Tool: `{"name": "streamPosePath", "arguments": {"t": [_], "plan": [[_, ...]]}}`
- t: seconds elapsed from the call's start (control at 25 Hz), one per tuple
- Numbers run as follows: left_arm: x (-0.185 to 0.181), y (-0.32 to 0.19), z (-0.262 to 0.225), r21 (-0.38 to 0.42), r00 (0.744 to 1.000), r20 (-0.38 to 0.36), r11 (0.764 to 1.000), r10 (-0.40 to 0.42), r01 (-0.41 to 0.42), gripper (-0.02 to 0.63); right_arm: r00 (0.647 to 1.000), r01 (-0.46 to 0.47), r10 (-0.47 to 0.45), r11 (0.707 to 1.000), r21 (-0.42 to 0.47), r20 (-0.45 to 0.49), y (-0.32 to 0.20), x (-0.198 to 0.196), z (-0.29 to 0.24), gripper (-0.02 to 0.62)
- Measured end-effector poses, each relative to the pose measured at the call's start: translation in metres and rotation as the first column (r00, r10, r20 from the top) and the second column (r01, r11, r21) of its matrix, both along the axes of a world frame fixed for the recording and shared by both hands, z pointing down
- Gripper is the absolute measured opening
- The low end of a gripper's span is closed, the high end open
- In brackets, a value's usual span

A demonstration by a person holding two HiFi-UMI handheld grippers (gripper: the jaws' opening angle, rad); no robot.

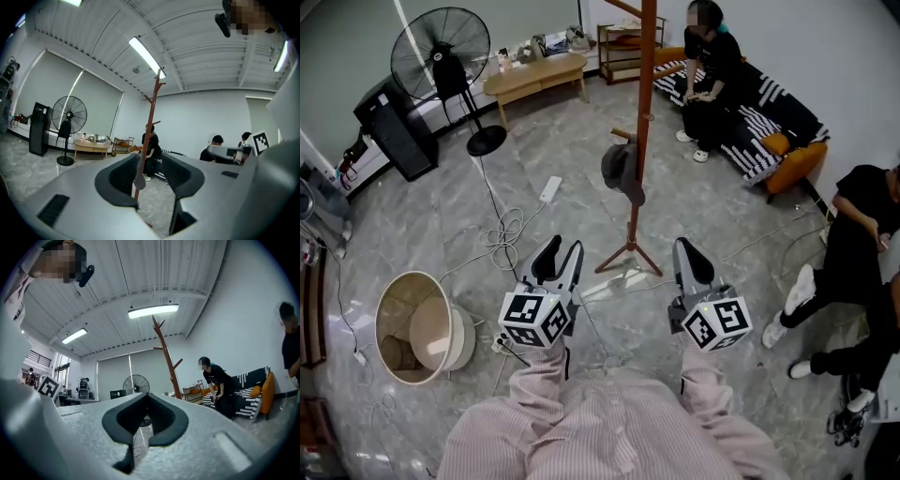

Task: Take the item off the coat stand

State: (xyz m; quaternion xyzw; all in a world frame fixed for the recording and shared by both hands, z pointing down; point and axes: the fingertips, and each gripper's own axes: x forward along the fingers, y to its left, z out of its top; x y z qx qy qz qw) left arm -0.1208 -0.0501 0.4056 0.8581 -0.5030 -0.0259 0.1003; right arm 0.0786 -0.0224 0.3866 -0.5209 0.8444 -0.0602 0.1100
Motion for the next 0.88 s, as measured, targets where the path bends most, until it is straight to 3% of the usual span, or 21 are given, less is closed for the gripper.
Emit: {"name": "streamPosePath", "arguments": {"t": [0.44,0.88], "plan": [[-0.011,-0.044,0.022,-0.073,1.0,-0.013,0.997,-0.018,0.017,0.153,0.998,0.062,-0.062,0.998,-0.032,0.003,-0.05,-0.017,0.008,0.005],[-0.007,-0.135,0.029,-0.095,0.999,-0.016,0.995,-0.031,0.029,0.153,0.997,0.07,-0.069,0.996,-0.062,0.024,-0.14,-0.01,0.012,0.005]]}}
